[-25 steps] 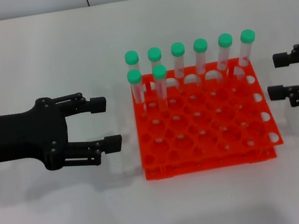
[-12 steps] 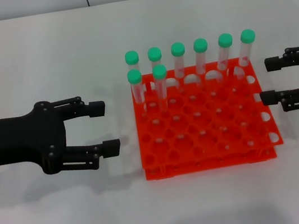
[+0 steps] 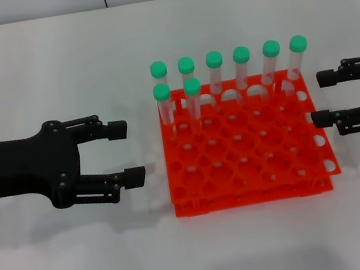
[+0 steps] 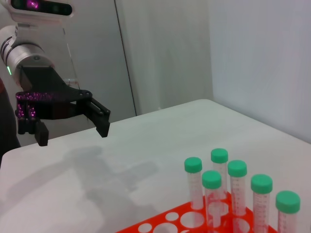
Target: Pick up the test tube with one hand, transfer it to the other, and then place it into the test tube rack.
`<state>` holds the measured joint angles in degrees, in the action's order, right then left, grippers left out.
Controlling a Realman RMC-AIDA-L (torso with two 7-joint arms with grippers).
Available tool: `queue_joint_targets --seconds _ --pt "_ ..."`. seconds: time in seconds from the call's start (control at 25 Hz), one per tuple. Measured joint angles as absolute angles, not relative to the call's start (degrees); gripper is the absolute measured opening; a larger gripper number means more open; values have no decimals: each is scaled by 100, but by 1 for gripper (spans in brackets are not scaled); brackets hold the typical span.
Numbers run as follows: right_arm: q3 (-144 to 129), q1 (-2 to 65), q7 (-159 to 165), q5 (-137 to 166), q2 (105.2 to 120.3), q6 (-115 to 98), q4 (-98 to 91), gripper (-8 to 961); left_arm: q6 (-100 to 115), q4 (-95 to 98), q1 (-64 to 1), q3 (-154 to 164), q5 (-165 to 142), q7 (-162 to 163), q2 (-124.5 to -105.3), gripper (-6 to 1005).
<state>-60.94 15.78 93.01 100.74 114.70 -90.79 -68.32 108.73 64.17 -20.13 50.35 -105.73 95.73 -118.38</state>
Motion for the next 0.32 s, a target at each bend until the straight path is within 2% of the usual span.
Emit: queue_joint_targets --seconds 0.32 --pt "-6094 1671 9300 10086 11470 -9057 -6767 744 10839 6416 -2022 5036 -10605 9569 -11838 860"
